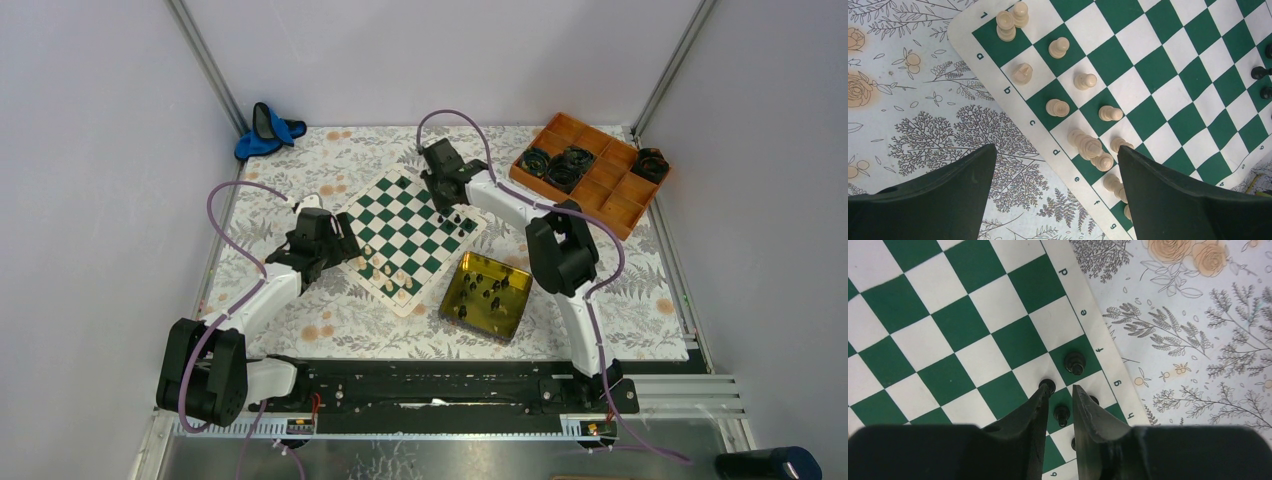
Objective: Set up the chess pieces on the board
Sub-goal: Adjust the chess piece on the chessboard.
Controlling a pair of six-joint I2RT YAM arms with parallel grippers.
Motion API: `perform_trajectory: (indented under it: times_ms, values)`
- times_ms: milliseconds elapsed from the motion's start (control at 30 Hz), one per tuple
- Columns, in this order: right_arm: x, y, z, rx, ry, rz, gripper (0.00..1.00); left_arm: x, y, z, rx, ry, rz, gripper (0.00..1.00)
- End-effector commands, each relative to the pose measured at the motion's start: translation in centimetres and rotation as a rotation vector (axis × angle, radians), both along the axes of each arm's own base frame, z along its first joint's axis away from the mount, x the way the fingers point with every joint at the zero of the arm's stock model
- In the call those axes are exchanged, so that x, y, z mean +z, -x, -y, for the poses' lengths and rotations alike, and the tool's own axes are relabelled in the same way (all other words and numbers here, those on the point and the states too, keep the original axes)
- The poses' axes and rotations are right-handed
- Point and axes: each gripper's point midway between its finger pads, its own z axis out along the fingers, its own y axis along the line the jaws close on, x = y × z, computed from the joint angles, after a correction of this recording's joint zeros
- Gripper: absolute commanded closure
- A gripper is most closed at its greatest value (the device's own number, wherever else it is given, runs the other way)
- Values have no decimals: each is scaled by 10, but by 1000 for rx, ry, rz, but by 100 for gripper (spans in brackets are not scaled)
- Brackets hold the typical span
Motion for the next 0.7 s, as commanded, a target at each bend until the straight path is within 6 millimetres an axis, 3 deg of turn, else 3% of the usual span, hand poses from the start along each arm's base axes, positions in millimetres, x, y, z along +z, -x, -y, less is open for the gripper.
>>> perform_trajectory:
  times_ms: [0,667]
  values:
    - [-3,-2,-3,-8,-19,-18,69,15,-14,7,-24,5,63,1]
    - [-26,0,-6,-22,-46,-67,80,13,-14,7,-24,4,56,1]
